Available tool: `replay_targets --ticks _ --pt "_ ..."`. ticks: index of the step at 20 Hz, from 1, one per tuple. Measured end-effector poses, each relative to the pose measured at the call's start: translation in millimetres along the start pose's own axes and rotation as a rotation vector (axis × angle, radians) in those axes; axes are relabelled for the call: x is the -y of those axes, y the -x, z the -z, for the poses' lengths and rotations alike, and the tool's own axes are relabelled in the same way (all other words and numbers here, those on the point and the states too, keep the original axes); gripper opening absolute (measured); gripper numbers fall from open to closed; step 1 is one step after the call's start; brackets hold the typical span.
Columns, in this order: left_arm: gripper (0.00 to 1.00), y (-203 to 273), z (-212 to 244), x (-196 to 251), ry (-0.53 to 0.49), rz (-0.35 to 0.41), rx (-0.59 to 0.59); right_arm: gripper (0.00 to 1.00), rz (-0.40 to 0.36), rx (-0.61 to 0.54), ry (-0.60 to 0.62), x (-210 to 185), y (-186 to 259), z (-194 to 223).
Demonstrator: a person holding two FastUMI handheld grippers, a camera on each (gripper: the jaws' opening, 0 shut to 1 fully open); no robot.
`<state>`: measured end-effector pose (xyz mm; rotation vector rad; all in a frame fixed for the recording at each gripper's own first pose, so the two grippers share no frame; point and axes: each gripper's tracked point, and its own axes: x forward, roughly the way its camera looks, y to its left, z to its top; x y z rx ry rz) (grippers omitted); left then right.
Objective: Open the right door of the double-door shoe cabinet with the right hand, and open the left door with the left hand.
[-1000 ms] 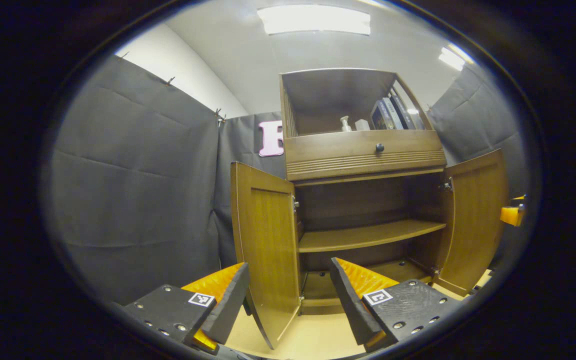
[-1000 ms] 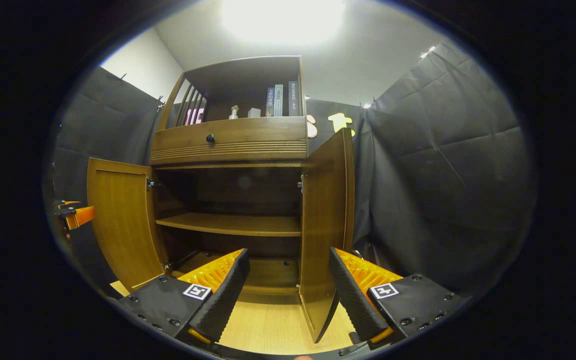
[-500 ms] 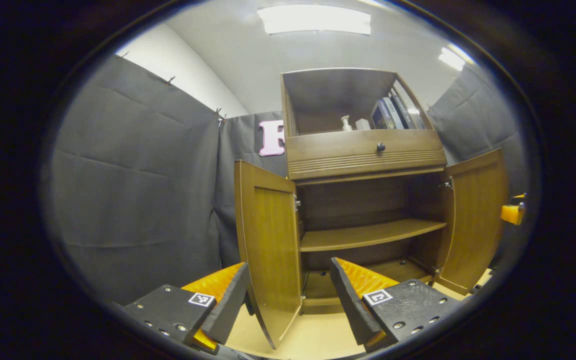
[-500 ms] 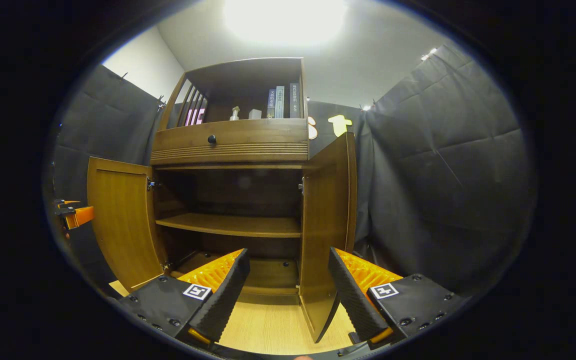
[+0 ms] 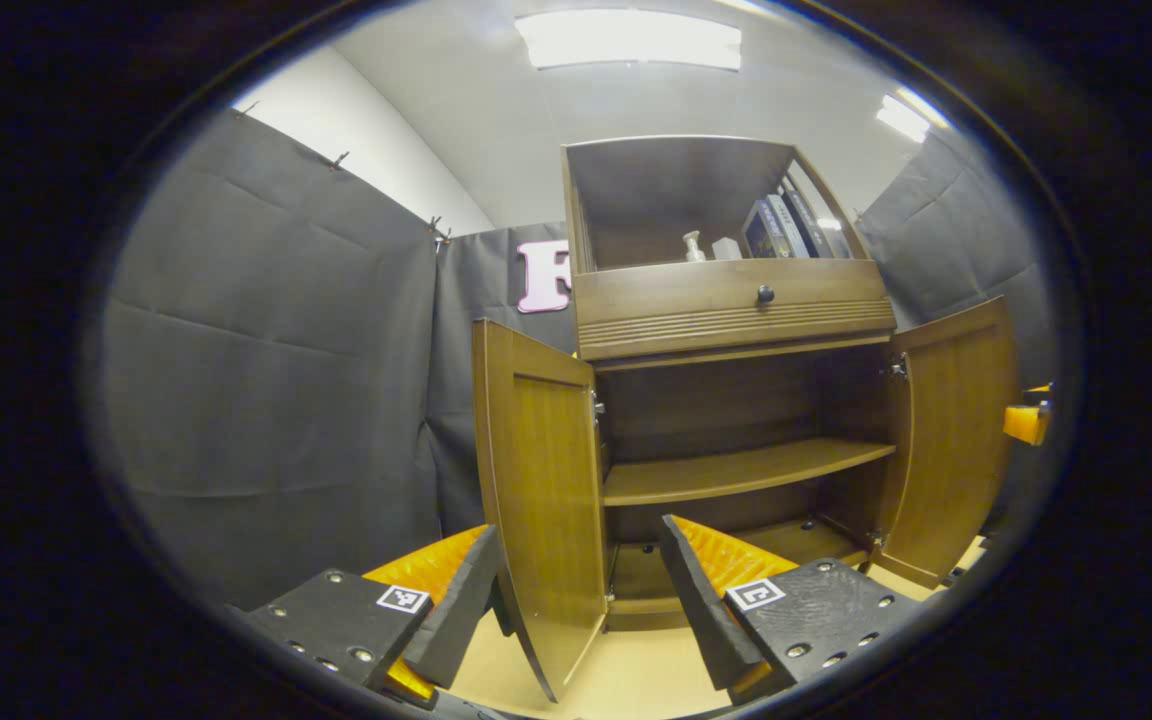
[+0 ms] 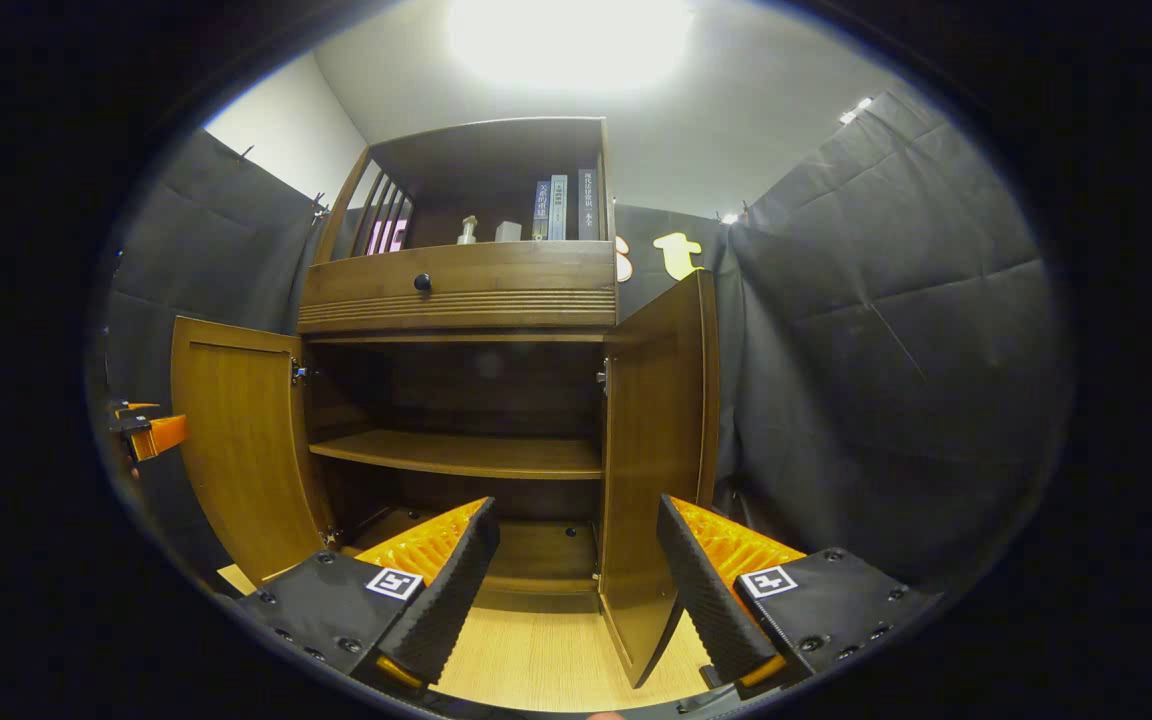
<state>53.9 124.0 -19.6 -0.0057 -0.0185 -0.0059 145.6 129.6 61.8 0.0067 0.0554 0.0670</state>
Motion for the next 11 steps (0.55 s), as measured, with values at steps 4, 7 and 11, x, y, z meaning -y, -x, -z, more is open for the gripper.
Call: replay_targets --ticks 4,7,11 --pt "0.94 -2.0 1.8 -0.4 0.004 0.003 -0.003 0.99 0.001 -0.001 0.004 -2.6 -1.0 0.2" --pt "0.94 -3.2 3.6 0.9 0.009 0.008 -0.008 0.99 0.006 -0.003 0.007 -4.2 -0.9 1.0" --pt "0.94 -5.6 3.6 0.6 0.010 0.016 -0.005 0.99 0.014 -0.003 0.011 -5.1 -1.2 1.6"
